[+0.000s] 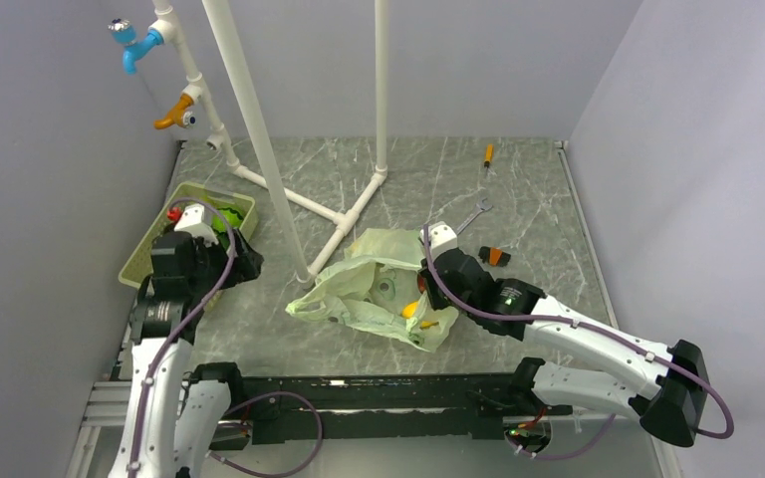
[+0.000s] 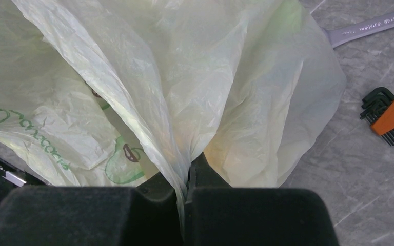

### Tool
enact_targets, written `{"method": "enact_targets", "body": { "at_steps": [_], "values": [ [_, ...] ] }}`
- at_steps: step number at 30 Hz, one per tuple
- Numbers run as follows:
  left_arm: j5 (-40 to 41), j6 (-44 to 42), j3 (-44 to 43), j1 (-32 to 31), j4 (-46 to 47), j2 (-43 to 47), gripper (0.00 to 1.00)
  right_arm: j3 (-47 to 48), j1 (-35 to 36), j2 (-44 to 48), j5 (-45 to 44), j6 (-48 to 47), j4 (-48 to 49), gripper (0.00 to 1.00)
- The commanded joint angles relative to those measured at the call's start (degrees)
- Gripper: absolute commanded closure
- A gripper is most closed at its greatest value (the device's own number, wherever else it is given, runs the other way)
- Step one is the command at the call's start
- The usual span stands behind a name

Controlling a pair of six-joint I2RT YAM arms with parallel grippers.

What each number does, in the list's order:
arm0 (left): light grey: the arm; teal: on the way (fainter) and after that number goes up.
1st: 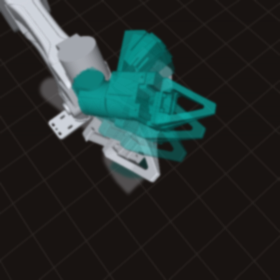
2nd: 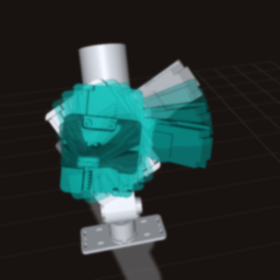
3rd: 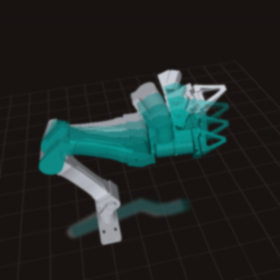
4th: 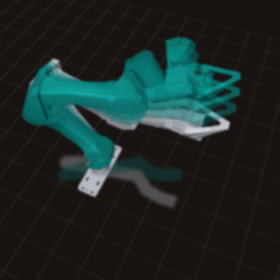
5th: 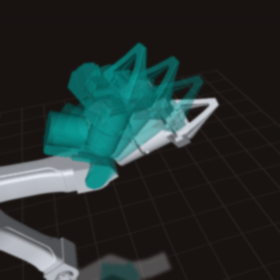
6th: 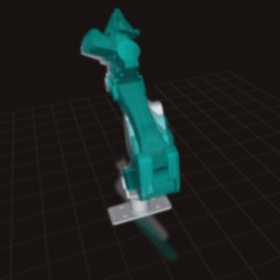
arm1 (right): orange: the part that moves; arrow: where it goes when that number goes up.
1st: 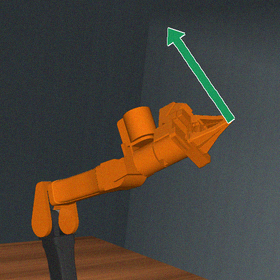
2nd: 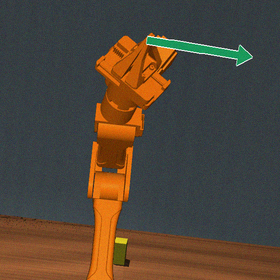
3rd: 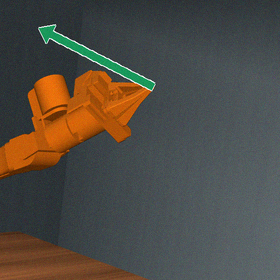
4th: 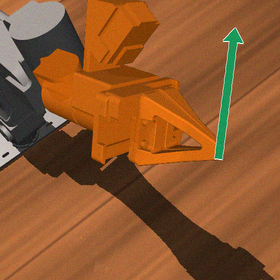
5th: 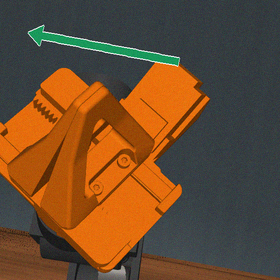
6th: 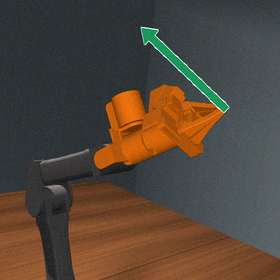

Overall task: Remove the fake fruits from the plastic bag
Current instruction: Place the fake fruit in the bin, then take out the fake fruit from the plastic bag.

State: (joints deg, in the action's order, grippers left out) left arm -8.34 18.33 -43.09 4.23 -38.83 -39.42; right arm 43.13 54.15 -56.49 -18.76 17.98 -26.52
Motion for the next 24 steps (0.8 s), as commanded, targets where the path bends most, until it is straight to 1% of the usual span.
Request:
{"method": "enact_targets", "body": {
  "at_steps": [1, 2, 3, 4, 5, 7, 10, 12, 16, 18, 19, 21, 23, 24],
  "values": [
    [-16.4, 0.6, -4.0, -2.5, 8.4, 7.4, 0.08, 2.3, -0.2, 1.0, 0.0, -0.8, 0.9, 1.00],
    [-20.9, 1.1, -3.5, -3.5, 11.4, 8.3, 0.07, 2.5, -0.3, 1.3, 0.1, -0.8, 0.9, 1.00],
    [-25.8, 2.0, -2.8, -6.1, 14.1, 8.5, 0.07, 2.7, -0.3, 1.5, 0.3, -0.9, 0.9, 1.00],
    [-27.3, 3.4, -2.1, -8.8, 16.0, 8.3, 0.09, 2.7, -0.4, 1.6, 0.3, -1.0, 1.0, 1.00],
    [-26.5, 4.4, -1.3, -11.7, 17.1, 8.2, 0.10, 2.8, -0.4, 1.7, 0.2, -1.1, 1.0, 1.00],
    [-22.2, 5.5, 0.6, -19.7, 18.8, 8.6, 0.11, 2.9, -0.3, 2.2, -0.1, -1.2, 0.9, 1.00],
    [-15.1, 7.5, 4.9, -31.6, 24.1, 10.8, 0.11, 2.4, -0.3, 3.8, 1.1, -1.1, 1.5, 1.00],
    [-10.9, 8.7, 6.7, -39.8, 27.9, 10.4, 0.12, 1.9, -0.3, 4.7, 2.5, -0.9, 1.9, 1.00],
    [7.0, 8.7, 8.7, -58.0, 31.0, 4.8, 0.18, 1.8, -0.4, 6.4, 2.9, -0.1, 1.1, 1.00],
    [17.2, 8.9, 9.7, -68.1, 34.3, 1.4, 0.20, 1.5, -0.3, 7.3, 3.0, 0.3, 0.7, 1.00],
    [21.9, 9.2, 10.3, -72.1, 36.7, -0.6, 0.20, 1.4, -0.3, 7.6, 3.3, 0.6, 0.6, 1.00],
    [29.7, 10.5, 11.2, -77.9, 41.8, -4.9, 0.20, 1.3, -0.3, 8.1, 4.2, 1.2, 0.0, 1.00],
    [33.4, 11.1, 11.1, -81.5, 46.2, -10.2, 0.20, 1.2, -0.3, 8.2, 5.1, 2.1, -1.0, 1.00],
    [35.2, 10.8, 9.7, -83.1, 47.0, -13.2, 0.21, 1.1, -0.3, 8.4, 5.6, 2.6, -1.5, 1.00]
  ]
}}
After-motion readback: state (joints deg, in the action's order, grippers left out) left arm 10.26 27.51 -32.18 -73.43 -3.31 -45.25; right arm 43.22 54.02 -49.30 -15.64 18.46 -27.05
